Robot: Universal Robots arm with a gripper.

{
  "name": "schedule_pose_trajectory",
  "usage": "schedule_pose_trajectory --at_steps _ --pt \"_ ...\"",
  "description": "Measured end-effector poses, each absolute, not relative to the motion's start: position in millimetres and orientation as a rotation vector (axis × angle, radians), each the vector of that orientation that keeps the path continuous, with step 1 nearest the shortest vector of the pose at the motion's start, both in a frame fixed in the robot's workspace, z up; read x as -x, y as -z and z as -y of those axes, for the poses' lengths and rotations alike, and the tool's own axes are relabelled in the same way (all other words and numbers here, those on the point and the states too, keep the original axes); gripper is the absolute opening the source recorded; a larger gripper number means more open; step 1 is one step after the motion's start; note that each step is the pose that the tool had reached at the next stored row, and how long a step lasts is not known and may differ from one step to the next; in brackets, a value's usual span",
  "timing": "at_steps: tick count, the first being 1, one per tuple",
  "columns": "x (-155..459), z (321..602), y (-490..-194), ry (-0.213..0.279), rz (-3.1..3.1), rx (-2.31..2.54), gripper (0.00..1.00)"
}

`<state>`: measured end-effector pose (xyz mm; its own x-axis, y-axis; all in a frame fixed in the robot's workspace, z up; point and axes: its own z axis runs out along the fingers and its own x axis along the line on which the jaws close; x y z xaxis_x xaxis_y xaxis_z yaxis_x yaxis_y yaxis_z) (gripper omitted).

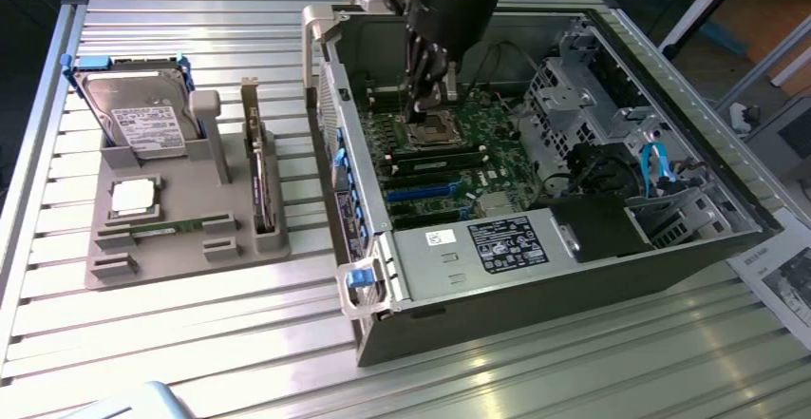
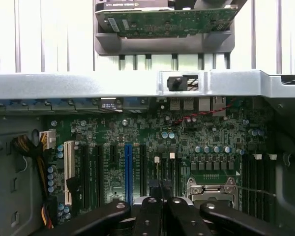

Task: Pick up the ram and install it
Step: 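Press down the ram until it locks into place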

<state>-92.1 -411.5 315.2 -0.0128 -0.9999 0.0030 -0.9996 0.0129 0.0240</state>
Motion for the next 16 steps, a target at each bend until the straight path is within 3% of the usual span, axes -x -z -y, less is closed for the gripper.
schedule_pose_trajectory --at_steps 16 --pt "92 411 -335 0.036 2.216 -2.188 0.10"
